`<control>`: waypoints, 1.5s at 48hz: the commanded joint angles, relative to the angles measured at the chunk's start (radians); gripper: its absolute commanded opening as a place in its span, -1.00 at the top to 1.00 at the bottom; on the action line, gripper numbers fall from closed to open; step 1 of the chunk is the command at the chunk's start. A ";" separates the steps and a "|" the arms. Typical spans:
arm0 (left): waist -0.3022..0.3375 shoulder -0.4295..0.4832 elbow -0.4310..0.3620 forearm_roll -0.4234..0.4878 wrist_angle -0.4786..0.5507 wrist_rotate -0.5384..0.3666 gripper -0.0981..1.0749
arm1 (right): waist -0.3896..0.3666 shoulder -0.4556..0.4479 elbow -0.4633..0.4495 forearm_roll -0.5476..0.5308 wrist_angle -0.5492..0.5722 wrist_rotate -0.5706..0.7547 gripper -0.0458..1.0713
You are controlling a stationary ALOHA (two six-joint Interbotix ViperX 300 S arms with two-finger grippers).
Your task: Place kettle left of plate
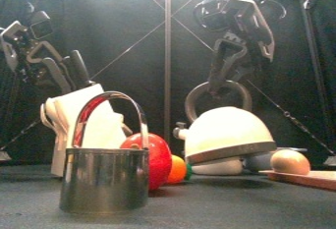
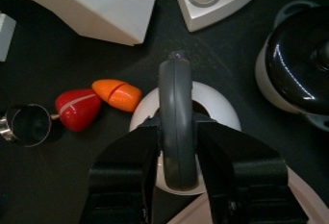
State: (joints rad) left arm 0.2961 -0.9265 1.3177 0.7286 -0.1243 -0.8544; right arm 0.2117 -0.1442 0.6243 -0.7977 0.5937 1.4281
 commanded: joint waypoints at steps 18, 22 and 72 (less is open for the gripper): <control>0.000 0.003 -0.014 0.000 -0.005 0.002 -0.64 | -0.084 0.040 -0.040 -0.072 -0.155 -0.002 -0.31; 0.000 0.003 -0.014 0.000 -0.005 0.002 -0.64 | -0.091 0.044 -0.040 -0.069 -0.161 -0.002 -0.32; 0.000 0.003 -0.012 -0.002 -0.005 0.002 -0.65 | -0.097 0.041 -0.057 -0.052 -0.138 -0.006 -0.70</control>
State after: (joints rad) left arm 0.2976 -0.9265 1.3177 0.7286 -0.1243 -0.8544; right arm 0.1227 -0.0767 0.5967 -0.8452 0.4556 1.4220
